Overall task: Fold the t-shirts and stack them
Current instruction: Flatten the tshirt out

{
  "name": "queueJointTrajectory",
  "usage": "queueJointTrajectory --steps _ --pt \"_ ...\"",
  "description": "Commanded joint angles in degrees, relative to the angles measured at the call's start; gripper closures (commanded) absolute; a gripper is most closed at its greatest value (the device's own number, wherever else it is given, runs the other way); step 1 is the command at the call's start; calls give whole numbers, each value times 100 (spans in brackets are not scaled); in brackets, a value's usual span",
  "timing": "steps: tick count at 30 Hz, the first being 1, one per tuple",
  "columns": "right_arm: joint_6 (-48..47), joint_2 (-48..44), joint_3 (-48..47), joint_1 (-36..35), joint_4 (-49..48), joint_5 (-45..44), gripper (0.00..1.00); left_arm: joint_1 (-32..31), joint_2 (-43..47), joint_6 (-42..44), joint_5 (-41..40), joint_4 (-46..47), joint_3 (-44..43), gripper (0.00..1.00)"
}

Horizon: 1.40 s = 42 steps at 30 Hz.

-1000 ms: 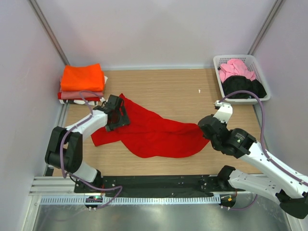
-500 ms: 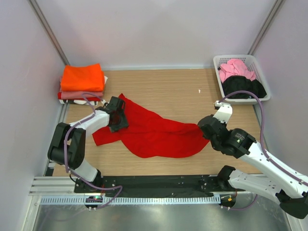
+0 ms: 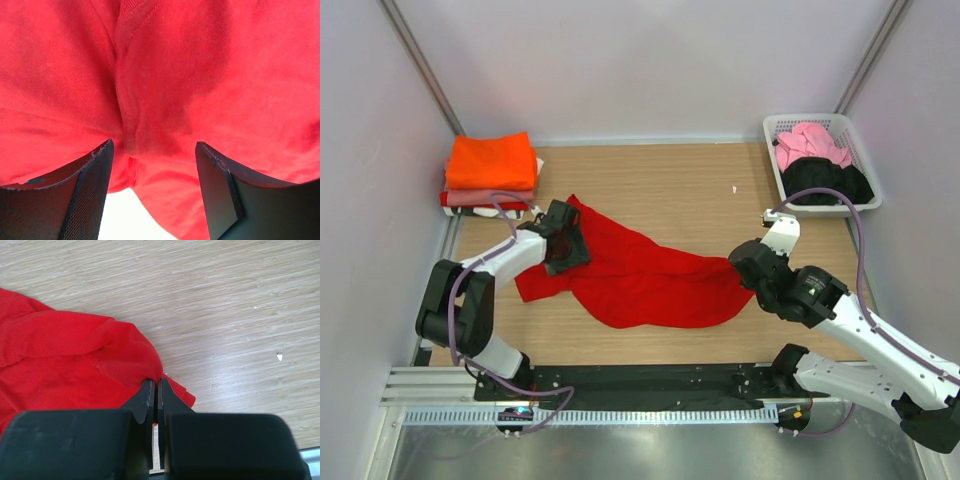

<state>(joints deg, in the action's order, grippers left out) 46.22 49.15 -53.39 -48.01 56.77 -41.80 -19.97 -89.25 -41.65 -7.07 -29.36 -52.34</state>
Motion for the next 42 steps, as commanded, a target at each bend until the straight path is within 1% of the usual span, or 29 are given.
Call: queueJointTrajectory --steps 1,5,9,13,18,20,21,22,24,25,27,28,29,32,35,38,39,41,42 --pt "-42 -19 -14 -16 -193 -118 99 -25 259 -1 -128 -183 -207 32" --pt "-43 -2 -14 -16 -210 -118 99 -34 391 -10 -207 -228 -251 32" --pt "-60 16 -5 -16 -219 -109 99 -42 260 -27 -198 -193 -277 34" --pt "-60 16 12 -16 -237 -100 99 -112 110 -71 -154 -113 -338 39" --pt "-60 7 12 -16 -228 -109 99 -227 -127 -63 -233 -105 -453 42" --pt "-60 7 12 -16 -237 -109 99 -236 -224 -63 -251 -87 -435 49" --pt "-69 7 21 -16 -246 -109 99 -236 -224 -63 -260 -87 -444 49" --pt "-60 25 21 -24 -246 -109 99 -244 -259 -63 -260 -70 -444 55" --pt "-69 34 21 -15 -246 -118 99 -245 -285 -37 -260 -78 -461 60" --pt "-69 34 21 -24 -237 -118 99 -253 -294 -28 -268 -78 -462 66" --pt "-78 34 21 -16 -263 -118 99 -253 -294 -10 -277 -87 -470 75" --pt "-78 25 21 -16 -255 -118 99 -253 -286 7 -277 -87 -479 92" --pt "-78 34 30 -16 -272 -126 99 -245 -251 8 -286 -104 -488 100" --pt "-86 43 30 -16 -272 -127 99 -245 -50 51 -304 -166 -505 100" --pt "-86 43 21 -16 -263 -144 99 -262 232 122 -312 -446 -646 100" --pt "-78 -1 -5 -16 -237 -162 99 -288 864 183 -417 -947 -909 100" --pt "-86 -28 -40 -16 -237 -118 99 -297 1214 201 -461 -1253 -1093 100" --pt "-279 -167 -75 -16 -368 40 99 -324 1611 253 -514 -1571 -1365 100" --pt "-358 -229 -154 -16 -421 119 99 -332 1961 280 -506 -1886 -1471 100"
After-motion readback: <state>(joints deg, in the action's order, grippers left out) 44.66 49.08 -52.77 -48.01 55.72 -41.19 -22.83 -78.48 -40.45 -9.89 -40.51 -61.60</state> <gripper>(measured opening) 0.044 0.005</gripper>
